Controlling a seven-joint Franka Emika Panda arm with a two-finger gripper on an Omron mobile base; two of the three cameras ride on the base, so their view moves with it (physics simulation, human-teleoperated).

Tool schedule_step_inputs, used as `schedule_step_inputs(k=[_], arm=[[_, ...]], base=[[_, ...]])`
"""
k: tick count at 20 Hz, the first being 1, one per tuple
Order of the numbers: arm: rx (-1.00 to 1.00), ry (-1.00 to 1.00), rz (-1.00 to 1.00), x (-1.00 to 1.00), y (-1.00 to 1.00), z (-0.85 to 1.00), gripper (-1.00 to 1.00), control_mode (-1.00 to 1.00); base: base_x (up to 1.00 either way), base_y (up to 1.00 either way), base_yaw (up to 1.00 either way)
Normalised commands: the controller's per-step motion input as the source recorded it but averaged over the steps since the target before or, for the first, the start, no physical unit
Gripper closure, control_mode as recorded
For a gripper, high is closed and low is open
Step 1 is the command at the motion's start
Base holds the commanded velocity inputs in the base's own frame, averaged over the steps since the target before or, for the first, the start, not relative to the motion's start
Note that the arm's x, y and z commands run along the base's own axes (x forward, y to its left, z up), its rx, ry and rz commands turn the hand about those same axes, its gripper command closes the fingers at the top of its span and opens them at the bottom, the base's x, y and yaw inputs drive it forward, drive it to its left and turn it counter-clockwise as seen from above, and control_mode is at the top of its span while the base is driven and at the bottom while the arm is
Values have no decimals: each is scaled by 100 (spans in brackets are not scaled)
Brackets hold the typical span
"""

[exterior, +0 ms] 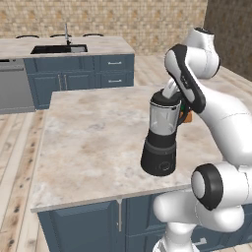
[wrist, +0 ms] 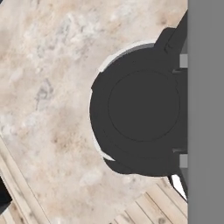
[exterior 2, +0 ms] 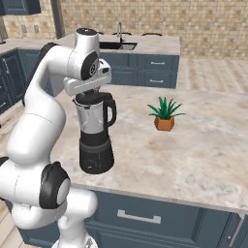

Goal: Open the blender lid, put the pear in the blender, close the lid, and start the blender.

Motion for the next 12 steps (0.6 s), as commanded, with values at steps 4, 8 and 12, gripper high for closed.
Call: schedule_step_inputs(k=[4,8,12], arm=[[0,-7,0,0,0,12,-100,-100],[0,-11,0,-4,0,36,-100,-100],[0,-16,0,-33,0,54,-100,-100]], base=[[0,0,0],[0,0,0],[0,0,0]])
